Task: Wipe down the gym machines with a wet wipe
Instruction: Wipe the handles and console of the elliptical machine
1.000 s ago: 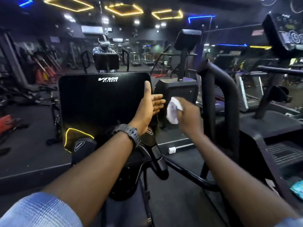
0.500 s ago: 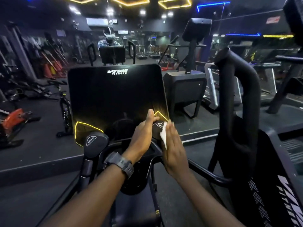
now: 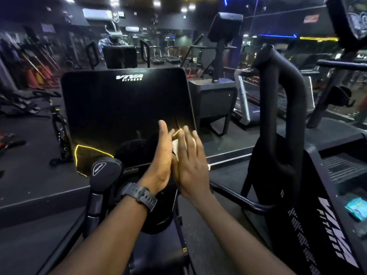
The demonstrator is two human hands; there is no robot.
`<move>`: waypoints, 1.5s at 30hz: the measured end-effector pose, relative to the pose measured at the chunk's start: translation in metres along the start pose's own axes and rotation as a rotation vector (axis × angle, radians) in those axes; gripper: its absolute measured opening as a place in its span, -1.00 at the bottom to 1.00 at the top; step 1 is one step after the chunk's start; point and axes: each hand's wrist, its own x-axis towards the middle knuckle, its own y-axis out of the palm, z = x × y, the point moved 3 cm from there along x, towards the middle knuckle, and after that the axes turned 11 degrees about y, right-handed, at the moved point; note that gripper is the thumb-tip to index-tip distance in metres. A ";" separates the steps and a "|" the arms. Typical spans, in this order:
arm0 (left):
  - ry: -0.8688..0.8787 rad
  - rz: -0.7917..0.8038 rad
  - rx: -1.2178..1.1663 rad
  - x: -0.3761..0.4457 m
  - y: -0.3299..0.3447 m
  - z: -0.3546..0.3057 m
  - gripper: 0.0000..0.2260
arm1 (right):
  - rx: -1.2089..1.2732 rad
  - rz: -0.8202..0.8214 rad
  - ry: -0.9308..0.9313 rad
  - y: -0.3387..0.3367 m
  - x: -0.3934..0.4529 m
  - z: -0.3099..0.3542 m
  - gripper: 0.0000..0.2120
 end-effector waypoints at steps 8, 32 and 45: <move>-0.030 0.074 0.052 0.001 -0.005 0.001 0.11 | 0.117 0.113 -0.080 -0.011 -0.030 -0.032 -0.43; 0.253 0.113 0.505 -0.027 0.000 0.003 0.12 | 0.209 0.094 0.338 0.000 -0.067 -0.045 -0.19; 0.249 0.150 0.499 -0.028 -0.002 0.000 -0.19 | 0.406 0.149 0.466 0.003 -0.072 -0.049 -0.30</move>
